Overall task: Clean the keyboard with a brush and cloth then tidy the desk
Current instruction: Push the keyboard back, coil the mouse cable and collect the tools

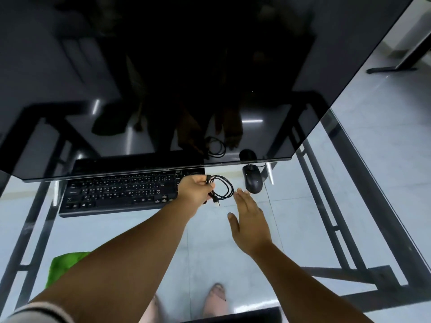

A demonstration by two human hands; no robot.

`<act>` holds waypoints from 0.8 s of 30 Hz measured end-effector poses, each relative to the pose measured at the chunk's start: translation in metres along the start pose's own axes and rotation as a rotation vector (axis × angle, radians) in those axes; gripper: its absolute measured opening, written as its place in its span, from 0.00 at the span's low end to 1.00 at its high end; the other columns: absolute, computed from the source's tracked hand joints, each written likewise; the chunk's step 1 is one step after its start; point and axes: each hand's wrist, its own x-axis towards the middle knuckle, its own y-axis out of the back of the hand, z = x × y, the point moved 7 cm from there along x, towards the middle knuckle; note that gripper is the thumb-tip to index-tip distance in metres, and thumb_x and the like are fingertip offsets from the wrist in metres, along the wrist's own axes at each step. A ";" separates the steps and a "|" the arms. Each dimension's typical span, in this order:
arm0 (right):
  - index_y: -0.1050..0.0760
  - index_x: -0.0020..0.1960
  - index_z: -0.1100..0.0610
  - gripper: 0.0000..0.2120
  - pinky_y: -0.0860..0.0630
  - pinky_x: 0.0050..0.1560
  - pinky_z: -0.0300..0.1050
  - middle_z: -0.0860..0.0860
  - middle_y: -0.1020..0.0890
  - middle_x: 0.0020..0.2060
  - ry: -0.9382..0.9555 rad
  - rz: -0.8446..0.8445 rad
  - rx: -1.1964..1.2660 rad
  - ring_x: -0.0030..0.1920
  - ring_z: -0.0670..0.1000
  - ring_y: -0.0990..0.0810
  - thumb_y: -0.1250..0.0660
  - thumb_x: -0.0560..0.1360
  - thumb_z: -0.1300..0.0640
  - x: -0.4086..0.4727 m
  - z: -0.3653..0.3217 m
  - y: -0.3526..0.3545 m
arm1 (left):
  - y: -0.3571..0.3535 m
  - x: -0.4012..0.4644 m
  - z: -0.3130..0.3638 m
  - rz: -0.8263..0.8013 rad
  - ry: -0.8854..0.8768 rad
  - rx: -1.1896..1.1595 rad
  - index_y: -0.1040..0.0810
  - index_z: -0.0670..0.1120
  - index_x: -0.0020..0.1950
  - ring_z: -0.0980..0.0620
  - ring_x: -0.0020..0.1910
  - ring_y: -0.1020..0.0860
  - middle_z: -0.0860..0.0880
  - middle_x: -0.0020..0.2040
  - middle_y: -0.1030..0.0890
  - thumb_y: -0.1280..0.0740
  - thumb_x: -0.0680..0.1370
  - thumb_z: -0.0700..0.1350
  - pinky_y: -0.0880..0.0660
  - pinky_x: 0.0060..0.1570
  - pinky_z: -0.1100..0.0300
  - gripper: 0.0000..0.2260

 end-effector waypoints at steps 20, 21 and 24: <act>0.35 0.74 0.59 0.26 0.42 0.73 0.46 0.54 0.34 0.75 0.008 0.014 -0.142 0.76 0.53 0.39 0.46 0.79 0.48 -0.005 0.016 -0.016 | -0.028 0.022 0.012 0.217 -0.169 0.565 0.25 0.47 0.67 0.52 0.52 0.19 0.50 0.52 0.16 0.28 0.74 0.52 0.29 0.50 0.63 0.23; 0.35 0.74 0.59 0.26 0.43 0.73 0.45 0.54 0.35 0.75 0.007 0.013 -0.142 0.76 0.53 0.40 0.46 0.79 0.48 -0.004 0.016 -0.016 | -0.029 0.022 0.012 0.220 -0.179 0.577 0.27 0.47 0.69 0.51 0.56 0.20 0.50 0.57 0.17 0.28 0.75 0.53 0.30 0.52 0.63 0.25; 0.35 0.74 0.59 0.26 0.44 0.73 0.45 0.53 0.35 0.75 0.006 0.017 -0.140 0.76 0.52 0.40 0.46 0.79 0.48 -0.004 0.017 -0.016 | -0.029 0.019 0.011 0.220 -0.196 0.586 0.30 0.47 0.72 0.52 0.61 0.22 0.50 0.63 0.20 0.30 0.76 0.52 0.32 0.55 0.63 0.26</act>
